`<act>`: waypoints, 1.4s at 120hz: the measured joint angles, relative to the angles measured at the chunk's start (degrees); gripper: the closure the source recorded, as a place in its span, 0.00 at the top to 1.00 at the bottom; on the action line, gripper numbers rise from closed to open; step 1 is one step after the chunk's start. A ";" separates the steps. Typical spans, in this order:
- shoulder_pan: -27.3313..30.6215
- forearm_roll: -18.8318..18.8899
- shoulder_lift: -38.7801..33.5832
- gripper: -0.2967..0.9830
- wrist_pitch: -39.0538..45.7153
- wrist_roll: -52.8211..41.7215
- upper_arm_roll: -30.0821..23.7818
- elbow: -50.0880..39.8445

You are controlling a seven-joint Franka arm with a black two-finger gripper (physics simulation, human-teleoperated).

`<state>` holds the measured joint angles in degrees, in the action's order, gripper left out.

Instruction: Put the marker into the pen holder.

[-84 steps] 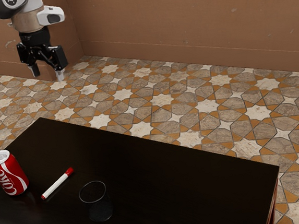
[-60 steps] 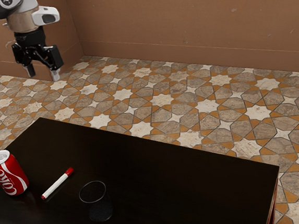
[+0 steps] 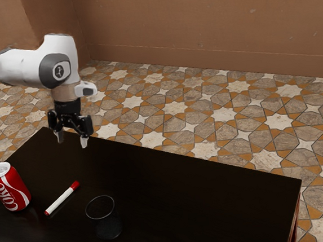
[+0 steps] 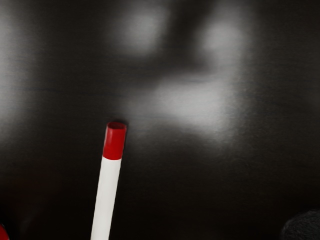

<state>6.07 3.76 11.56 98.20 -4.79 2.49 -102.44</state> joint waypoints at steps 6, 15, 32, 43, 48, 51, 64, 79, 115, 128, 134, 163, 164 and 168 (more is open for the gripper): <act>1.65 -0.13 2.92 0.77 3.99 -0.29 0.09 -1.71; 2.47 -0.29 6.14 0.77 9.18 -0.80 0.09 -2.66; 2.46 -0.38 4.81 0.77 17.40 -1.63 0.78 -10.88; 2.41 -0.40 0.68 0.77 22.30 -2.01 2.13 -18.20; 2.54 -0.40 -0.34 0.77 24.37 -2.17 2.69 -20.47; 2.66 -0.41 -0.68 0.77 25.63 -2.26 2.89 -21.72; 2.90 -0.47 -1.00 0.77 30.45 -2.70 3.54 -25.04; 2.89 -0.49 -0.85 0.77 35.33 -3.99 3.65 -26.78; 2.87 -0.52 -0.70 0.70 41.87 -8.67 5.22 -29.78; 2.72 -1.01 -0.08 0.66 43.00 -9.93 5.24 -29.92; 2.72 -1.56 0.42 0.64 43.35 -10.46 5.24 -29.93; 2.63 -5.27 1.61 0.46 44.15 -13.45 5.24 -29.68; 2.63 -5.32 1.60 0.45 44.17 -13.53 5.24 -29.65; 2.63 -5.47 1.58 0.41 44.21 -13.87 5.24 -29.54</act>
<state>8.70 -1.72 13.15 142.41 -18.65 7.73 -131.98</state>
